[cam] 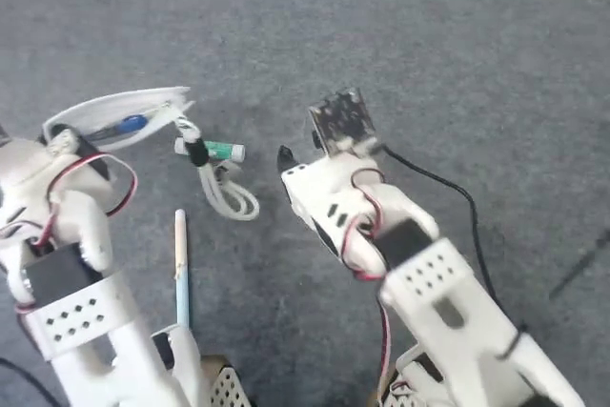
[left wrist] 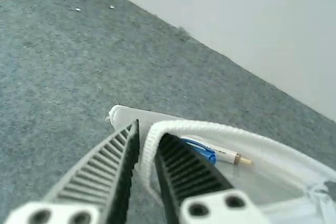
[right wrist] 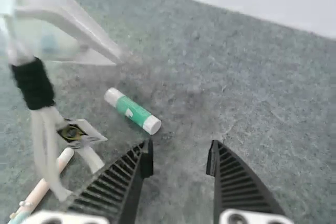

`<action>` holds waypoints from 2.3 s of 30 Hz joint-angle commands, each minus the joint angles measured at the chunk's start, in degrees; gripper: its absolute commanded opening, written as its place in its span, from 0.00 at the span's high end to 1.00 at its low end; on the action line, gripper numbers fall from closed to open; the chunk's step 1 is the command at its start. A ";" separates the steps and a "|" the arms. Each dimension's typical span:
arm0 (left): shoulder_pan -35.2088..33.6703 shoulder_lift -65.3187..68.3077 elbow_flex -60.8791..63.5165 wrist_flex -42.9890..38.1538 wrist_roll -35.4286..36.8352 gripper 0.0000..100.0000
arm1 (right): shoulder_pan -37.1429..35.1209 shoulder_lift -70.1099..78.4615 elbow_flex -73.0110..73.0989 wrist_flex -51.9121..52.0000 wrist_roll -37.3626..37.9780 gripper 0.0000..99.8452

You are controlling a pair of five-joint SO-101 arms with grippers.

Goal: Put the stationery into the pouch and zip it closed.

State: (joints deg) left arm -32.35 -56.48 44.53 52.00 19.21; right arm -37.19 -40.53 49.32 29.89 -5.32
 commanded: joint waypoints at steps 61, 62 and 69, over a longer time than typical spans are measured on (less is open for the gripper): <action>-11.60 -0.35 -0.04 -3.25 0.79 0.99 | -9.27 85.93 -85.45 28.26 24.88 0.74; -11.60 -0.35 -0.04 -3.25 0.79 0.99 | -9.01 86.46 -85.45 27.74 24.88 0.74; -11.60 -0.35 0.04 -3.16 0.79 0.99 | -8.13 89.80 -85.45 23.87 24.88 0.74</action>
State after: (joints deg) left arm -43.69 -56.48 45.76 51.03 19.21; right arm -46.59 49.41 -33.14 55.91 18.77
